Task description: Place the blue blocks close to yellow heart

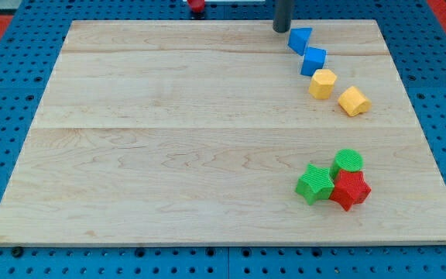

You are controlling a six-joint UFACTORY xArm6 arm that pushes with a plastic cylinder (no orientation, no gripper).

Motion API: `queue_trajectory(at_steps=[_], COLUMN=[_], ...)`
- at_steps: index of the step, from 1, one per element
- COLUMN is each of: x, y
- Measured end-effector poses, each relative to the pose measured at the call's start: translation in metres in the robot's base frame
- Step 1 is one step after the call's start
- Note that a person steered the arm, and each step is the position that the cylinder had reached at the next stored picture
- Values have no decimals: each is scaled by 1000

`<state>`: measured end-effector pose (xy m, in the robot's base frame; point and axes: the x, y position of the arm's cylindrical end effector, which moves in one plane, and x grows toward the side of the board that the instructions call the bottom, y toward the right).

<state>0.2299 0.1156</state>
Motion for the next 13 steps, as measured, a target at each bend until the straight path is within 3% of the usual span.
queue_trajectory(at_steps=[1, 2, 3, 4, 5, 8, 10, 11, 13], x=[33, 74, 62, 24, 35, 137, 192, 192, 170], y=[39, 40, 39, 65, 102, 23, 20, 10, 94])
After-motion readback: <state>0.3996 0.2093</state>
